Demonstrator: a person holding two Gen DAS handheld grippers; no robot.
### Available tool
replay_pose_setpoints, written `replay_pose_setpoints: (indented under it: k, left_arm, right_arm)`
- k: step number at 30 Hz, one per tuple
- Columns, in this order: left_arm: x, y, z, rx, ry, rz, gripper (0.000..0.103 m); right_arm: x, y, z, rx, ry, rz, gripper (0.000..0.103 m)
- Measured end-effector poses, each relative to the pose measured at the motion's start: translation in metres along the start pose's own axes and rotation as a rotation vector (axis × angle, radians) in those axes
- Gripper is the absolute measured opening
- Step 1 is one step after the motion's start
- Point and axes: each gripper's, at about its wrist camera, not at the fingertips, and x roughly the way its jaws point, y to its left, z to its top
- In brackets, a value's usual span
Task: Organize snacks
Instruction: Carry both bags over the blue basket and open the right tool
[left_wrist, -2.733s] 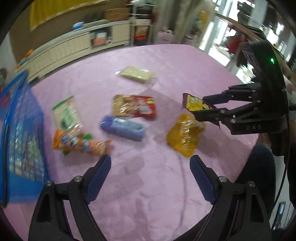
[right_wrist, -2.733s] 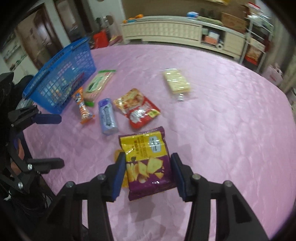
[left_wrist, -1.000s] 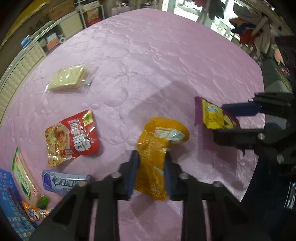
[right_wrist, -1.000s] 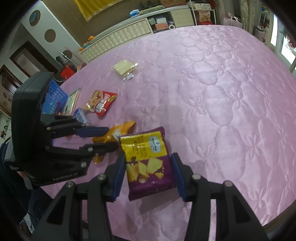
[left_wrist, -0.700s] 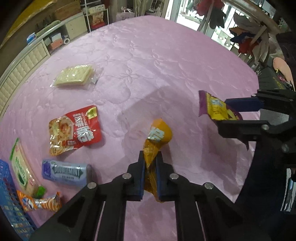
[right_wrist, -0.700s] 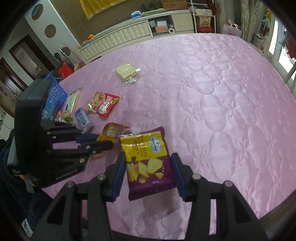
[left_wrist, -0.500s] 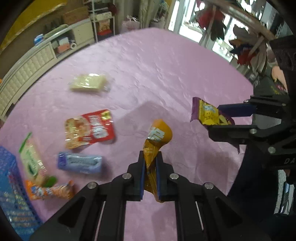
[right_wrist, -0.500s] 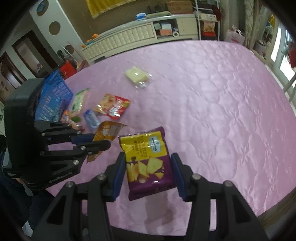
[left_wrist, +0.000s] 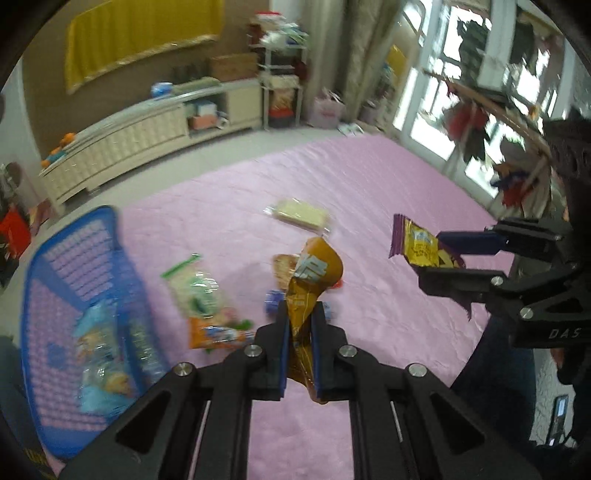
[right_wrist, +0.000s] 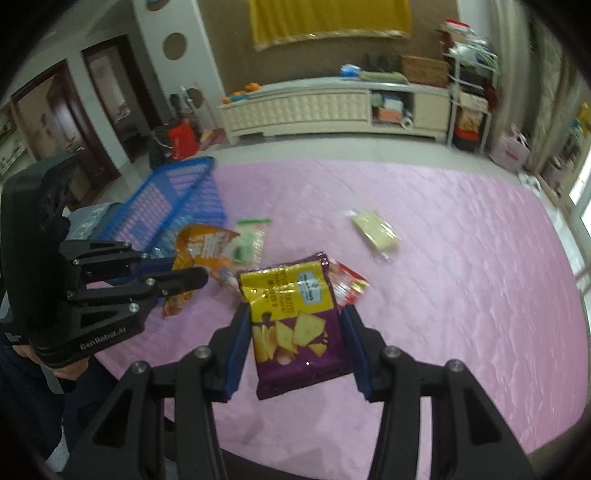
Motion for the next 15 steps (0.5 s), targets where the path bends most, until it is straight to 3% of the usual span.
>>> replay_pose_setpoints:
  k: [8, 15]
  left_arm:
    - [-0.050, 0.054, -0.010, -0.060, -0.058, 0.104, 0.009]
    - [-0.067, 0.094, -0.012, -0.095, -0.071, 0.153, 0.009]
  right_arm:
    - [0.011, 0.060, 0.036, -0.079, -0.041, 0.076, 0.053]
    - [0.038, 0.113, 0.066, -0.171, -0.029, 0.131, 0.053]
